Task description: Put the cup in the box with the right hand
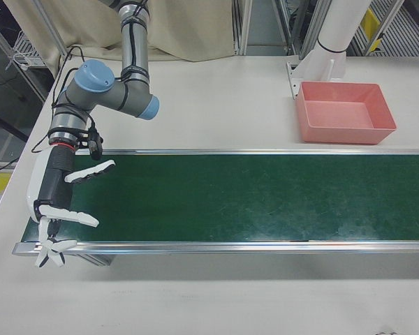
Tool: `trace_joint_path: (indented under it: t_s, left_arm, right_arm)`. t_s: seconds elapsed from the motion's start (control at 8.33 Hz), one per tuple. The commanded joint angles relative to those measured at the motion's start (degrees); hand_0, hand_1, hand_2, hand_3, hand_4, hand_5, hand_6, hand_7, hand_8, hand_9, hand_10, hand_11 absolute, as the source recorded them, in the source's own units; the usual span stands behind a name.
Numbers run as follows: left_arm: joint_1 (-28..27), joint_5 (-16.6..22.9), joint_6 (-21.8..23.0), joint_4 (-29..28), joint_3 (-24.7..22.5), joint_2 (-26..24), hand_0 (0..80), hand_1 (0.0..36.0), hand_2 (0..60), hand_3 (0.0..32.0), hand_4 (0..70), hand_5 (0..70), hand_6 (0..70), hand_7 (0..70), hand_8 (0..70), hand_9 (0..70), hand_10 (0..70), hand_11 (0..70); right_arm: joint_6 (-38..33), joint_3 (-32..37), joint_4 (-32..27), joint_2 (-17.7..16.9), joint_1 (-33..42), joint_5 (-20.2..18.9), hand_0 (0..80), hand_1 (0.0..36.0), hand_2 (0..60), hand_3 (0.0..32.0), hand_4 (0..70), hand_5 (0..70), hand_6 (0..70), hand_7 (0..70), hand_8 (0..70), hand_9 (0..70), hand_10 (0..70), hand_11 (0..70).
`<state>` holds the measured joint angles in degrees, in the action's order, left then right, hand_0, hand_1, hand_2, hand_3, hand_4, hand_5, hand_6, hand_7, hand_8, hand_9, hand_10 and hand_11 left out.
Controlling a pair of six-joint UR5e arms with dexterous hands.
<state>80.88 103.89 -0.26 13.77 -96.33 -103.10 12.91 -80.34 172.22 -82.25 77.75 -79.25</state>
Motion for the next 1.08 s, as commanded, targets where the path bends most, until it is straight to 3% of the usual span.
trace_joint_path:
  t_s: [0.0, 0.24, 0.36, 0.6, 0.72, 0.96]
  left_arm:
    - [-0.02, 0.0, 0.0, 0.03, 0.0, 0.0, 0.0, 0.0, 0.0, 0.0, 0.0, 0.0, 0.0, 0.0, 0.0, 0.0, 0.0, 0.0]
    - [-0.02, 0.0, 0.0, 0.03, 0.0, 0.0, 0.0, 0.0, 0.0, 0.0, 0.0, 0.0, 0.0, 0.0, 0.0, 0.0, 0.0, 0.0]
    - [-0.02, 0.0, 0.0, 0.03, 0.0, 0.0, 0.0, 0.0, 0.0, 0.0, 0.0, 0.0, 0.0, 0.0, 0.0, 0.0, 0.0, 0.0]
    - [-0.02, 0.0, 0.0, 0.03, -0.09, -0.09, 0.0, 0.0, 0.0, 0.0, 0.0, 0.0, 0.0, 0.0, 0.0, 0.0, 0.0, 0.0]
    - [0.07, 0.0, 0.0, -0.06, -0.09, 0.0, 0.0, 0.0, 0.0, 0.0, 0.0, 0.0, 0.0, 0.0, 0.0, 0.0, 0.0, 0.0]
    - [-0.02, 0.0, 0.0, -0.06, -0.09, -0.09, 0.0, 0.0, 0.0, 0.0, 0.0, 0.0, 0.0, 0.0, 0.0, 0.0, 0.0, 0.0]
  right_arm:
    - [0.37, -10.15, 10.12, 0.16, -4.78, 5.59, 49.5, 0.7, 0.0, 0.0, 58.0, 1.4, 9.5, 49.8, 7.6, 18.3, 0.0, 0.0]
    - [0.54, -12.29, 12.96, 1.12, -11.62, 10.15, 49.9, 1.1, 0.0, 0.0, 54.2, 1.5, 8.4, 45.2, 6.7, 16.5, 0.0, 0.0]
    - [1.15, -12.64, 13.75, 3.04, -14.62, 12.52, 49.6, 1.0, 0.0, 0.0, 54.7, 1.4, 8.4, 45.3, 6.7, 16.6, 0.0, 0.0]
    - [1.95, -18.5, 21.18, 4.9, -20.07, 19.45, 50.2, 1.7, 0.0, 0.0, 58.7, 1.3, 8.9, 47.9, 6.5, 16.9, 0.0, 0.0]
    - [1.86, -18.79, 22.97, 6.73, -22.18, 20.97, 50.3, 1.9, 0.0, 0.0, 59.7, 1.4, 9.0, 48.5, 6.6, 17.3, 0.0, 0.0]
    - [3.78, -18.62, 23.34, 9.64, -25.97, 25.79, 50.8, 2.1, 0.0, 0.0, 60.9, 1.4, 9.1, 48.5, 6.7, 17.4, 0.0, 0.0]
